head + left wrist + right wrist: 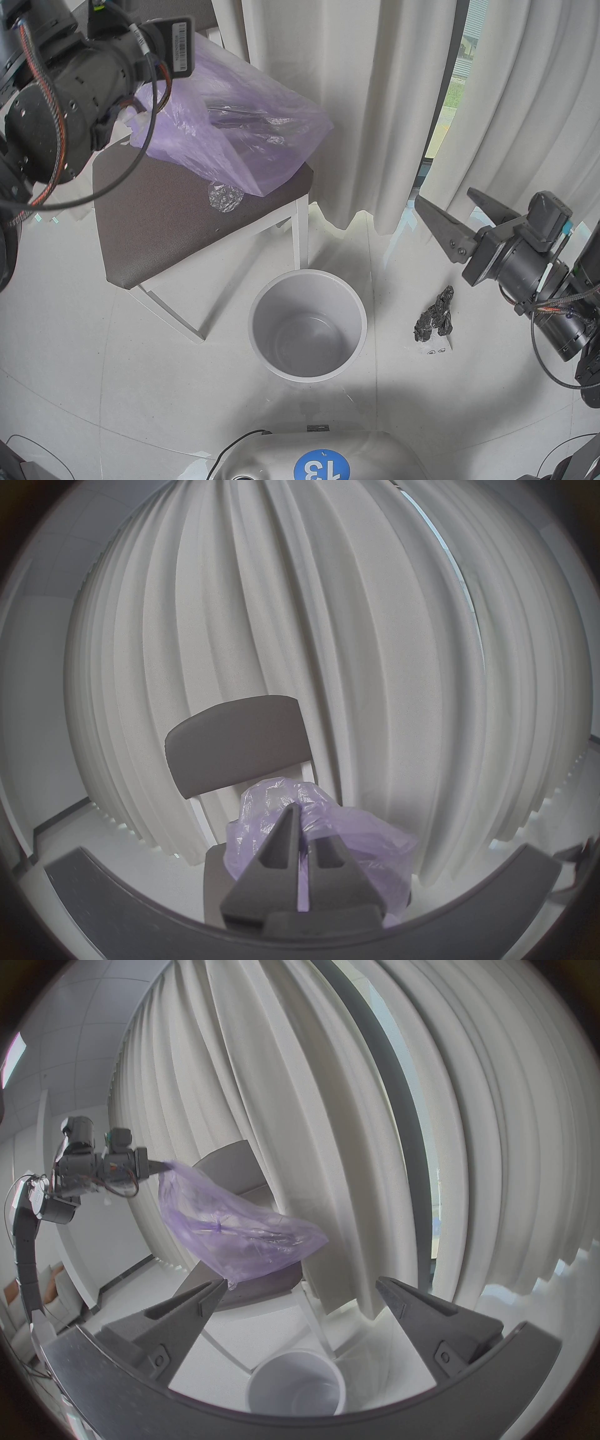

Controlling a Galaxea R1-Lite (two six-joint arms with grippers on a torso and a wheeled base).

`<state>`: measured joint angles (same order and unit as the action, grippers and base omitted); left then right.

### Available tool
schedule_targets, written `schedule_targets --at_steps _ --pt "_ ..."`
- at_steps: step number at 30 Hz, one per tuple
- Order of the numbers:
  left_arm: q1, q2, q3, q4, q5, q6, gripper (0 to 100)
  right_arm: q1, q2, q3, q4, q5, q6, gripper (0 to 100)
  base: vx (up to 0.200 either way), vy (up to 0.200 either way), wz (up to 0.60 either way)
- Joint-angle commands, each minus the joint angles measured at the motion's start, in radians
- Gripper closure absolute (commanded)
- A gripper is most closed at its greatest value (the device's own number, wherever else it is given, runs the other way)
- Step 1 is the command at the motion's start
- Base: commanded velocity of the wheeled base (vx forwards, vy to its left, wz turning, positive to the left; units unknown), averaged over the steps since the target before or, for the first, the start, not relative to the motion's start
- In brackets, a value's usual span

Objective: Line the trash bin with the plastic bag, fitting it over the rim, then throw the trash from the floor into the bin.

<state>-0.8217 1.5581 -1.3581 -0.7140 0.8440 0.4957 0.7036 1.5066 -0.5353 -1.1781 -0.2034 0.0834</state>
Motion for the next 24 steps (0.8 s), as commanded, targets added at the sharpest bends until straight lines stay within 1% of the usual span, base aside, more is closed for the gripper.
schedule_targets --at_steps 1,3,7,12,17,18,24 --pt "-0.059 0.027 -0.039 -0.001 0.017 0.000 100 0.046 0.076 -0.005 0.000 -0.007 0.050 0 0.000 0.000 0.00" --pt "-0.076 0.027 -0.039 -0.004 0.032 -0.006 100 0.050 0.106 -0.012 -0.003 -0.007 0.075 0 0.000 0.000 0.00" --pt "-0.117 0.016 -0.009 -0.067 0.044 -0.006 100 0.068 0.161 -0.023 -0.003 -0.008 0.118 0 0.000 0.000 0.00" --pt "-0.155 0.000 0.042 -0.117 0.052 -0.003 100 0.076 0.204 -0.020 -0.006 -0.010 0.131 0 0.000 0.000 0.00" --pt "-0.172 -0.012 0.045 -0.139 0.053 -0.002 100 0.074 0.238 -0.026 -0.006 -0.044 0.153 0 0.000 0.000 0.00" --pt "-0.186 -0.016 0.047 -0.151 0.053 -0.002 100 0.068 0.253 -0.038 -0.006 -0.051 0.157 0 0.000 0.000 0.00" --pt "-0.206 -0.032 0.066 -0.160 0.055 0.001 100 0.025 0.267 -0.063 -0.005 -0.051 0.157 0 0.000 0.000 0.00"
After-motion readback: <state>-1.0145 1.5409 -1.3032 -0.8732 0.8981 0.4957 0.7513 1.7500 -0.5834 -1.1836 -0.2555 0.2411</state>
